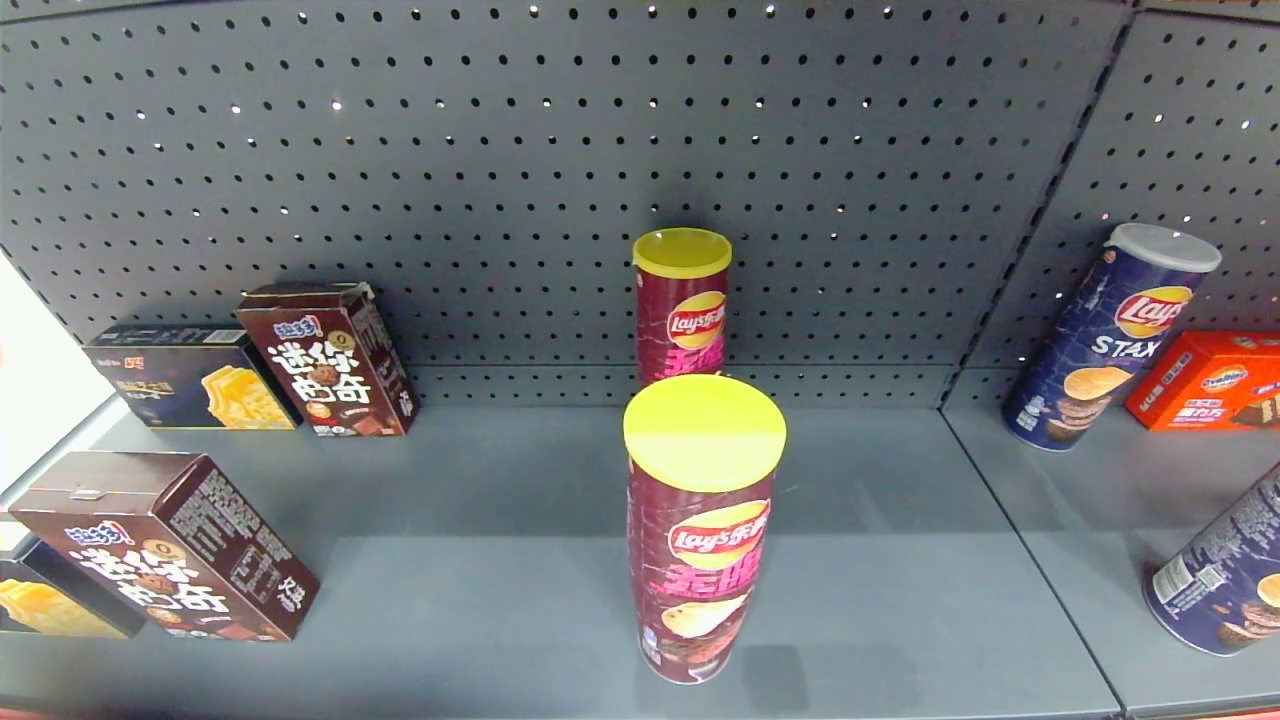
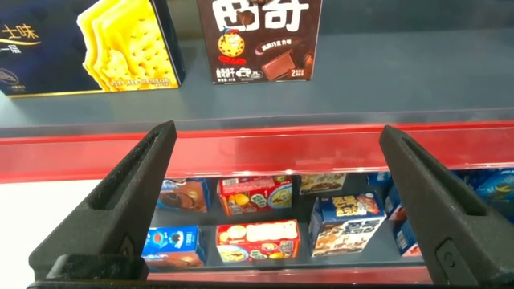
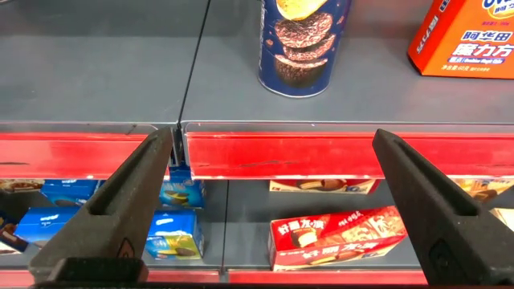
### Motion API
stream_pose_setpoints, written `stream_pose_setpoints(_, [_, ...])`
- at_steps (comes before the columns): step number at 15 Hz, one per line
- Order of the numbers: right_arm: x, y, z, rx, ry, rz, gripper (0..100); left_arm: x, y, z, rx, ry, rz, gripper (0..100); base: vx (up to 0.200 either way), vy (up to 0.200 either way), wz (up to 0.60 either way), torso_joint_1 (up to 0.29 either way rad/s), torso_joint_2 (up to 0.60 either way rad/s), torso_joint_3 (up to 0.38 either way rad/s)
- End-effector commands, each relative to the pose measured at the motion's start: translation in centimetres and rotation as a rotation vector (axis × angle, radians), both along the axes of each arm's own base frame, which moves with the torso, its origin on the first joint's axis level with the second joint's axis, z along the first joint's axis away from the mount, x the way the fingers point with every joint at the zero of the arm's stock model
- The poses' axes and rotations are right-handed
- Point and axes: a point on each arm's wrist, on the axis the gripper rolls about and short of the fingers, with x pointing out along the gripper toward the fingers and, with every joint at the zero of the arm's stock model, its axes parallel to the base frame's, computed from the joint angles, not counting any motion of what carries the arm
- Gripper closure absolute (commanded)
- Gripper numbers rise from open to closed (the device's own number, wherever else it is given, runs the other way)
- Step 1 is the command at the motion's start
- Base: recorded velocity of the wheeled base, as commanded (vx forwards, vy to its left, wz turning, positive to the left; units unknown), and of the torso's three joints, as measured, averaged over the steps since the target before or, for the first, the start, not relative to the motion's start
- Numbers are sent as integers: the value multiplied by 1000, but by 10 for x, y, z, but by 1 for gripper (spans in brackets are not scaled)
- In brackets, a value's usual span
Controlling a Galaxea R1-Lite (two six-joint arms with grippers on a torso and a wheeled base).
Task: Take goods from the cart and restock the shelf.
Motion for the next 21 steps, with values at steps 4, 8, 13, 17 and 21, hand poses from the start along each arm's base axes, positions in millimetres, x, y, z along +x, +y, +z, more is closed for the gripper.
stream_pose_setpoints(4, [0, 0, 0, 0, 0, 0, 0, 0, 0, 0, -14, 0, 5, 0, 0, 0, 0, 0, 0, 0])
stream_pose_setpoints(8, [0, 0, 0, 3, 0, -2, 0, 0, 0, 0, -17, 0, 5, 0, 0, 0, 0, 0, 0, 0])
stream_pose_setpoints(13, [0, 0, 0, 3, 0, -2, 0, 0, 0, 0, -17, 0, 7, 0, 0, 0, 0, 0, 0, 0])
stream_pose_setpoints(17, [0, 0, 0, 3, 0, -2, 0, 0, 0, 0, -17, 0, 5, 0, 0, 0, 0, 0, 0, 0])
stream_pose_setpoints(21, [0, 0, 0, 1, 0, -2, 0, 0, 0, 0, -17, -1, 6, 0, 0, 0, 0, 0, 0, 0])
